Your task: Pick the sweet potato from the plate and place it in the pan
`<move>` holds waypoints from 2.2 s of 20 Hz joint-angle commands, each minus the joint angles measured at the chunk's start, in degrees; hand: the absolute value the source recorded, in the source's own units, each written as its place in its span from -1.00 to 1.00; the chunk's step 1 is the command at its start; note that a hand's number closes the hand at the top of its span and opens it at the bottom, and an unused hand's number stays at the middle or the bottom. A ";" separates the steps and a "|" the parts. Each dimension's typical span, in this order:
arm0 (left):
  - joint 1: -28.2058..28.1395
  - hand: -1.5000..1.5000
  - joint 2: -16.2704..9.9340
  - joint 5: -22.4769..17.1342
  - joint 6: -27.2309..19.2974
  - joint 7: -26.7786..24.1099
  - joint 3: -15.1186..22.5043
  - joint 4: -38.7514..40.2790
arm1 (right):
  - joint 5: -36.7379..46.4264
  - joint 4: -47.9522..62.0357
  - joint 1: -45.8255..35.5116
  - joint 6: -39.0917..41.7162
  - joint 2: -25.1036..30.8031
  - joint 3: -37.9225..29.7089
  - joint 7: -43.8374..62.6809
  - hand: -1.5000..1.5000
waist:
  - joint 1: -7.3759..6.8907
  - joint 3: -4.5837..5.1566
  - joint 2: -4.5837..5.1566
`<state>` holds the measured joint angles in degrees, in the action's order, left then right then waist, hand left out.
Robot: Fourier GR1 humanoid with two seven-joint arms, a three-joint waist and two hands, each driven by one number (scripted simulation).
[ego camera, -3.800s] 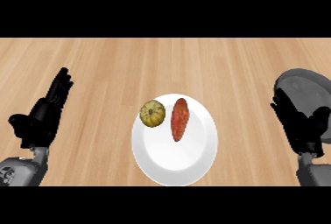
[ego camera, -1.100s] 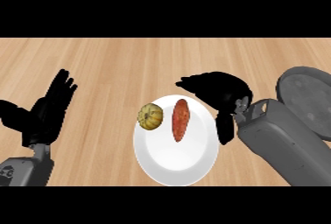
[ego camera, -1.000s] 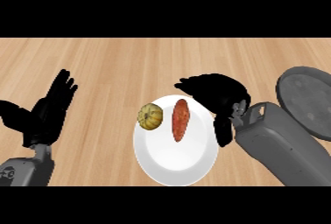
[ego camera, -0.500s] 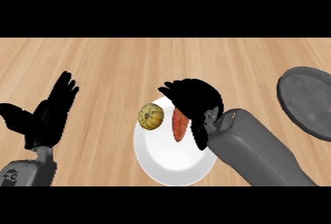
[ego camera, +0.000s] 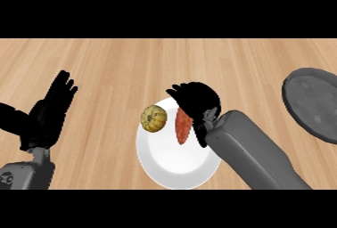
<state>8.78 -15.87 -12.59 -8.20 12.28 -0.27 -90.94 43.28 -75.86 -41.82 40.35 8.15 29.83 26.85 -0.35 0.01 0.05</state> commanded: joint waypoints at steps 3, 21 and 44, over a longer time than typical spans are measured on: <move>0.66 0.00 2.27 1.84 -0.21 0.16 -0.29 1.13 | 3.01 1.36 -0.45 3.36 -3.42 -2.25 -0.76 -1.00 | 0.24 0.00 -0.06; -0.17 0.00 4.46 4.66 1.87 0.66 -1.53 -0.51 | 12.03 14.80 2.15 -4.85 -6.77 -5.08 -11.99 -1.00 | 0.17 -0.01 -0.09; -1.16 0.00 4.88 5.31 1.41 1.14 -5.53 0.65 | 9.44 0.61 16.52 -20.06 4.89 -3.31 -14.62 1.00 | 4.80 0.05 -1.43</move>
<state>8.91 -11.51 -7.58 -5.59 13.98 -4.94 -90.98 52.75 -65.08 -33.41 20.07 7.34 27.24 9.59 1.97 0.04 -0.79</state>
